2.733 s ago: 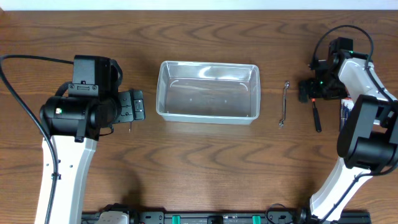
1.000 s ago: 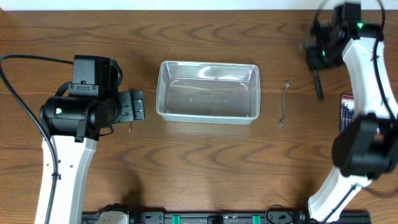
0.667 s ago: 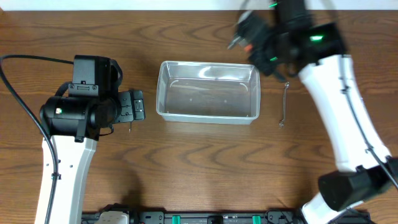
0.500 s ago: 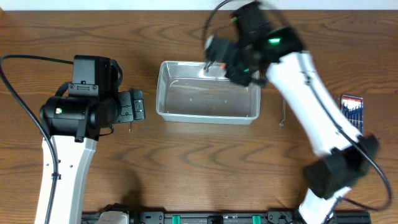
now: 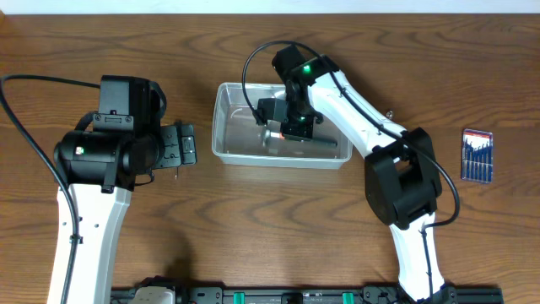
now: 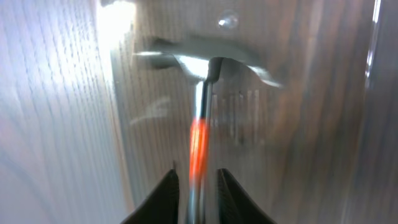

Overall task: Pack container
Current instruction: 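Carry the hammer into the clear container and release it, then move right gripper to the silver wrench and grasp it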

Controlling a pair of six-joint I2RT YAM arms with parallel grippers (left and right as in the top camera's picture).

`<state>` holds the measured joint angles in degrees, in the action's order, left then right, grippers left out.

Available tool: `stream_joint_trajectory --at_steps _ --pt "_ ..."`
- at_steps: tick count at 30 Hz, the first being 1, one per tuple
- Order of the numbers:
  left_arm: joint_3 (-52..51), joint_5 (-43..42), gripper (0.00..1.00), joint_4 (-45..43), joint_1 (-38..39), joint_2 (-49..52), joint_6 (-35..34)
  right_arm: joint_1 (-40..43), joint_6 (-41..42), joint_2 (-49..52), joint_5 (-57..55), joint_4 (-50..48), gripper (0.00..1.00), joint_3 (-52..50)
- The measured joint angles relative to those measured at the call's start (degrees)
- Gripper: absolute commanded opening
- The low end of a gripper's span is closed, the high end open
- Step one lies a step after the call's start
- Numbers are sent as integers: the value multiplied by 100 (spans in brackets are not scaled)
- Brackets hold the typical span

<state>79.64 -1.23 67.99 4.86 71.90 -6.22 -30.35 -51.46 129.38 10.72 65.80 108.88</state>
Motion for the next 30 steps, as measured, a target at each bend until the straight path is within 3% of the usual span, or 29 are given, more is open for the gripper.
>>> stream_joint_trajectory --at_steps 3,9,14,16,18,20,24,27,30 --pt "0 0 98 28 0 0 0 0 -26 2 28 20 40 0" --pt "0 -2 98 39 0 0 0 0 46 -2 15 26 42 42" --pt "0 -2 98 42 0 0 0 9 566 -212 -273 138 45 656" --pt "0 -2 98 57 0 0 0 46 1038 -546 -531 39 82 1008" --pt "0 -2 98 83 0 0 0 197 1912 -1113 -916 -35 93 1405" --pt "0 0 98 101 0 0 0 527 2822 -1735 -1165 22 99 1665" --pt "0 -2 98 116 0 0 0 1593 4577 -2730 -1565 951 99 1954" --pt "0 -2 98 142 0 0 0 2389 5886 -2949 -1821 1862 99 1934" --pt "0 0 98 146 0 0 0 2809 6623 -2815 -1823 2041 99 1488"
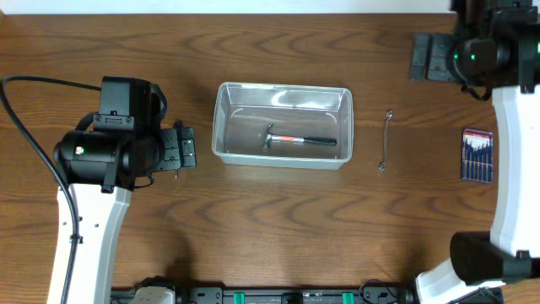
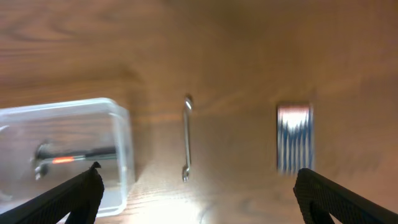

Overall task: Pack container
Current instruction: 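Move right gripper to the silver wrench and grasp it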

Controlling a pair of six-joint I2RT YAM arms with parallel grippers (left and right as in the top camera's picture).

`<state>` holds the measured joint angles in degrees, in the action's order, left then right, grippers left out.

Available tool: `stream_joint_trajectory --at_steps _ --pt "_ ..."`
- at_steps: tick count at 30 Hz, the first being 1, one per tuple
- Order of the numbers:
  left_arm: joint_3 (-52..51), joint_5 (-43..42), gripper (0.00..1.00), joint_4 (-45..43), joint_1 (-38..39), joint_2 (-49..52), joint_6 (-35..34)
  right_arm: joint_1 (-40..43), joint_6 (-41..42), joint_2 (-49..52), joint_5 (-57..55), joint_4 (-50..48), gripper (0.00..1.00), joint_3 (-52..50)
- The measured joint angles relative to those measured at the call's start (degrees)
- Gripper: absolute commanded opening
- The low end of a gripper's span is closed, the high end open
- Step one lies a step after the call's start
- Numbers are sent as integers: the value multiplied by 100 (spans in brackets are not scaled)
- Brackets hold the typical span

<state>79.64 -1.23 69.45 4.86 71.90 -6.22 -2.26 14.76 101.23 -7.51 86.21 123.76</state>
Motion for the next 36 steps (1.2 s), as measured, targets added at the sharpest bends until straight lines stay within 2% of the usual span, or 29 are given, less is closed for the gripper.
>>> stream_joint_trajectory --at_steps 4,12,16,24,36 --pt "0 0 98 11 0 0 0 162 310 260 39 -269 99 -1075" --pt "2 0 98 33 0 0 0 162 299 334 433 -2070 99 -3410" --pt "2 0 98 79 0 0 0 162 256 337 651 -2715 99 -4087" --pt "2 2 98 227 0 0 0 162 221 339 691 -3921 99 -4929" --pt "2 0 98 249 0 0 0 162 170 890 492 -4258 99 -5047"
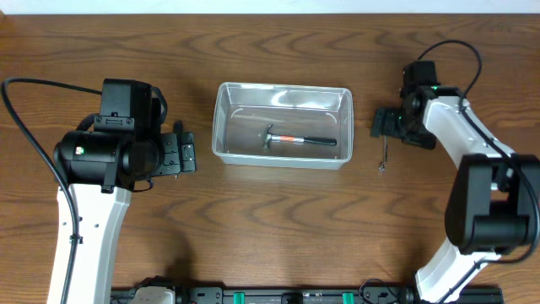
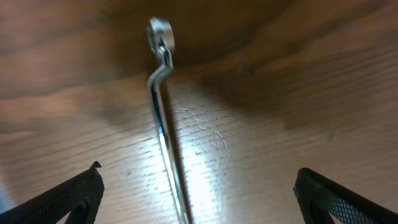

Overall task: Pack container
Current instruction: 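Move right gripper to the silver wrench and grasp it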

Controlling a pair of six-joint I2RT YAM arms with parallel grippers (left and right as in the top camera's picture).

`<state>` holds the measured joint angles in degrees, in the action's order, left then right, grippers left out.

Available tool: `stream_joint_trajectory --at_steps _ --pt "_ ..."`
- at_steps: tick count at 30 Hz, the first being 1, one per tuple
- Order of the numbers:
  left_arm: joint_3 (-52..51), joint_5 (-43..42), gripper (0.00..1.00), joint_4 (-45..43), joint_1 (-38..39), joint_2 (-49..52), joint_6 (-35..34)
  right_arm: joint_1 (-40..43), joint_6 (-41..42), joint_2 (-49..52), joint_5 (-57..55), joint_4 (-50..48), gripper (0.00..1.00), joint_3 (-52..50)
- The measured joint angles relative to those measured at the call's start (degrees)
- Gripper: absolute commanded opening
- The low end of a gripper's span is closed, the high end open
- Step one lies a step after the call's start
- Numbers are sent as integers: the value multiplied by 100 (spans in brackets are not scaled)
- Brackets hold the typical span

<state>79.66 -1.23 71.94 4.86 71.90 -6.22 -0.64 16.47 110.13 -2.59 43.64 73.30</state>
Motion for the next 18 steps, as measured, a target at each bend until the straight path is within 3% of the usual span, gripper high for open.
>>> stream_joint_trajectory --at_steps 18 --pt "0 2 98 44 0 0 0 0 -122 415 31 -404 99 0"
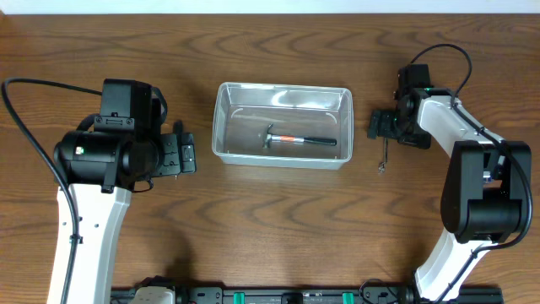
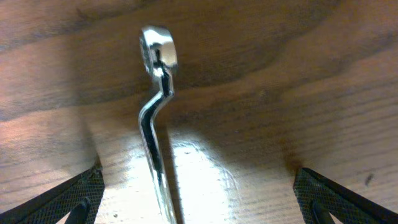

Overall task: Pack container
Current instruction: 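Move right gripper to the silver wrench and grasp it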

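Note:
A clear plastic container (image 1: 226, 127) stands at the table's middle, and a hammer (image 1: 299, 140) with an orange band lies inside it. To the right of it a slim silver wrench (image 1: 382, 160) lies flat on the wood. My right gripper (image 1: 385, 127) hangs low over the wrench's upper part, open. In the right wrist view the wrench (image 2: 153, 130) runs between the spread fingertips (image 2: 71, 196), nearer the left one, its ring end pointing away. My left gripper (image 1: 184, 150) is left of the container, open and holding nothing.
The wooden table (image 1: 278, 219) stretches in front of the container. My right arm (image 1: 472, 160) lies across the right side and covers whatever is under it. The left arm's body (image 1: 105, 156) fills the left side.
My right gripper has come a little further left and lower over the wrench, which now looms larger between the fingers. The gripper stays open. Left arm, container and hammer are unchanged.
My right gripper was first inside the container at the hammer. Then it was open at the far right, high up, with the hammer left in the container and a wrench and a screwdriver set showing on the table. Then it was low over the wrench, and now closer.

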Controlling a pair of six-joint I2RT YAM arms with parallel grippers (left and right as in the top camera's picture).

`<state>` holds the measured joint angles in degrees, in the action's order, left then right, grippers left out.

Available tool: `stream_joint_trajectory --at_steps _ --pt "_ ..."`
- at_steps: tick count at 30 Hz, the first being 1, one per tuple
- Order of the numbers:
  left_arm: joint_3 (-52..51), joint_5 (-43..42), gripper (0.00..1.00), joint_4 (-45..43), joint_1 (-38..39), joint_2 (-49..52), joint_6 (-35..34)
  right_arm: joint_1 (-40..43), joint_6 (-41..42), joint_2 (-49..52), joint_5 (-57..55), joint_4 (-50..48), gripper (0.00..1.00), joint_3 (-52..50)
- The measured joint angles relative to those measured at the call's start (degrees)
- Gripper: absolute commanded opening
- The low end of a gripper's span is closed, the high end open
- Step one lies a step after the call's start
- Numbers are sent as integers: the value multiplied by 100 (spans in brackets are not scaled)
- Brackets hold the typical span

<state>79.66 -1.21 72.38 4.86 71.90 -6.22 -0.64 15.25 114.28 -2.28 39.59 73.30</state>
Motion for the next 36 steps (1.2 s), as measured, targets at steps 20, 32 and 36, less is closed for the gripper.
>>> stream_joint_trajectory --at_steps 20,32,36 --pt "0 -2 98 90 0 0 0 -2 -85 85 72 -72 10 96" --pt "0 -2 98 90 0 0 0 -7 -74 85 103 -66 1 101" --pt "0 -2 98 90 0 0 0 -7 -98 96 105 -15 1 142"
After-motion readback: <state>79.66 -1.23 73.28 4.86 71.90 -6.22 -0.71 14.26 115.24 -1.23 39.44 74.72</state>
